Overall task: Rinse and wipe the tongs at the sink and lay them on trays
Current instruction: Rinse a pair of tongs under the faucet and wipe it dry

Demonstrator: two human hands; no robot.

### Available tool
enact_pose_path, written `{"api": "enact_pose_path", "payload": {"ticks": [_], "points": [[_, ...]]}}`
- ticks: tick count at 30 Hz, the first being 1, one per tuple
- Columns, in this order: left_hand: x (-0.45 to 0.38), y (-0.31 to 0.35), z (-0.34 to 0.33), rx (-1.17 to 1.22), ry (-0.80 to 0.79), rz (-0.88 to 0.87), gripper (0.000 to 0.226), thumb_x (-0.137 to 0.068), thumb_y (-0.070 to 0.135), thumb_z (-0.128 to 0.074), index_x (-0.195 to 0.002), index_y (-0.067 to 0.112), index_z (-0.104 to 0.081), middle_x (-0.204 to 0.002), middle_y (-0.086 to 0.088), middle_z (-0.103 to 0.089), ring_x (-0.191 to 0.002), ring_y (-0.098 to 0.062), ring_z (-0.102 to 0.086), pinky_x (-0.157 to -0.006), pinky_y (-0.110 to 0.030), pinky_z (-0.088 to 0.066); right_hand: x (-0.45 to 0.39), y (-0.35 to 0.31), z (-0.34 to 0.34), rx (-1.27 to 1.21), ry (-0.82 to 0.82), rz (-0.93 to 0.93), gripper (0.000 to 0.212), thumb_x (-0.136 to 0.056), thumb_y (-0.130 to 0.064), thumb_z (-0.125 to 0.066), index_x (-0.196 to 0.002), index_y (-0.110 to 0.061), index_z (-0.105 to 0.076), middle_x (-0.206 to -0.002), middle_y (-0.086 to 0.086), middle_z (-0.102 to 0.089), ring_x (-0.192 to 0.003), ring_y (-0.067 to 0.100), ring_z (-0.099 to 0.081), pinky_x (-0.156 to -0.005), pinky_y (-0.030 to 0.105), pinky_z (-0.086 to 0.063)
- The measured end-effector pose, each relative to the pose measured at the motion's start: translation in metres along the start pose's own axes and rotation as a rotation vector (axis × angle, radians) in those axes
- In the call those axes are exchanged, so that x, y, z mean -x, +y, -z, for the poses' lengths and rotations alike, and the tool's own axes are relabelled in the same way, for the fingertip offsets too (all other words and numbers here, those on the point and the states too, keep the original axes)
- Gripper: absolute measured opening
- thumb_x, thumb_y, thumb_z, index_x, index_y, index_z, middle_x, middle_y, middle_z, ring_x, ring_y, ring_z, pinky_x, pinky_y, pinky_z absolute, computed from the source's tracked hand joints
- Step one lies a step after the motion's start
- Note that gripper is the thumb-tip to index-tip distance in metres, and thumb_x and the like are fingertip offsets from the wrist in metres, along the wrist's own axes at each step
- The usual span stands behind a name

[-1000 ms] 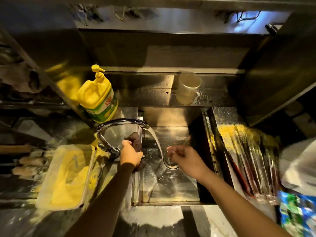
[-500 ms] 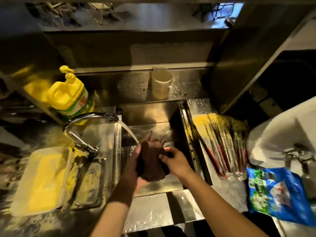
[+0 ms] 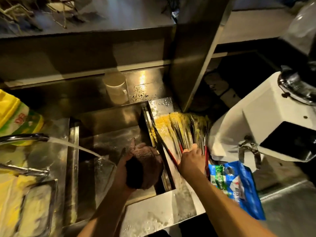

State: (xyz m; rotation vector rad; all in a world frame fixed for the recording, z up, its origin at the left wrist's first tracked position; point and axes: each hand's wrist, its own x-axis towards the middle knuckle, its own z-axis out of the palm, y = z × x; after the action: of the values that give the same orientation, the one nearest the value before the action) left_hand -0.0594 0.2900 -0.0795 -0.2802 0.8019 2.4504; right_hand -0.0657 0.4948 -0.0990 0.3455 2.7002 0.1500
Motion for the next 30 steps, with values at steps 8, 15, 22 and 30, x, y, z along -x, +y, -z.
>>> {"api": "enact_pose_path", "payload": {"ticks": [8, 15, 22, 30], "points": [[-0.01, -0.006, -0.004, 0.095, 0.052, 0.001, 0.045, -0.099, 0.037, -0.033, -0.139, 0.017, -0.041, -0.128, -0.019, -0.05, -0.116, -0.038, -0.048, -0.103, -0.051, -0.037, 0.003, 0.01, 0.008, -0.24, 0.204, -0.006, 0.035, -0.09, -0.035, -0.048, -0.112, -0.01, -0.061, -0.139, 0.022, -0.041, -0.128, 0.037, -0.039, -0.104, 0.042, -0.037], [-0.005, -0.001, 0.02, 0.166, 0.142, -0.03, 0.06, -0.094, 0.044, -0.041, -0.143, 0.011, -0.051, -0.133, -0.022, -0.057, -0.121, -0.042, -0.056, -0.106, -0.057, -0.039, 0.013, 0.011, 0.041, -0.607, 0.373, 0.067, 0.027, -0.088, -0.024, -0.057, -0.105, -0.003, -0.06, -0.125, 0.024, -0.043, -0.1, 0.038, -0.054, -0.081, 0.038, -0.047], [0.036, 0.031, 0.049, 0.171, 0.121, -0.205, 0.056, -0.1, 0.039, -0.027, -0.139, 0.013, -0.058, -0.14, -0.018, -0.058, -0.134, -0.037, -0.05, -0.119, -0.056, -0.024, 0.027, -0.031, 0.072, -1.09, -0.12, 0.348, 0.017, -0.08, -0.014, -0.068, -0.084, -0.011, -0.052, -0.083, 0.014, -0.063, -0.075, 0.035, -0.062, -0.063, 0.039, -0.048], [0.084, 0.067, 0.083, 0.251, 0.367, -0.491, 0.037, -0.087, 0.039, -0.051, -0.093, 0.012, -0.076, -0.09, -0.013, -0.073, -0.083, -0.029, -0.074, -0.077, -0.043, -0.059, 0.056, -0.098, 0.075, -1.18, -0.756, 0.545, 0.043, -0.063, -0.011, -0.062, -0.103, -0.028, -0.066, -0.072, 0.012, -0.065, -0.055, 0.026, -0.052, -0.053, 0.035, -0.039]]}}
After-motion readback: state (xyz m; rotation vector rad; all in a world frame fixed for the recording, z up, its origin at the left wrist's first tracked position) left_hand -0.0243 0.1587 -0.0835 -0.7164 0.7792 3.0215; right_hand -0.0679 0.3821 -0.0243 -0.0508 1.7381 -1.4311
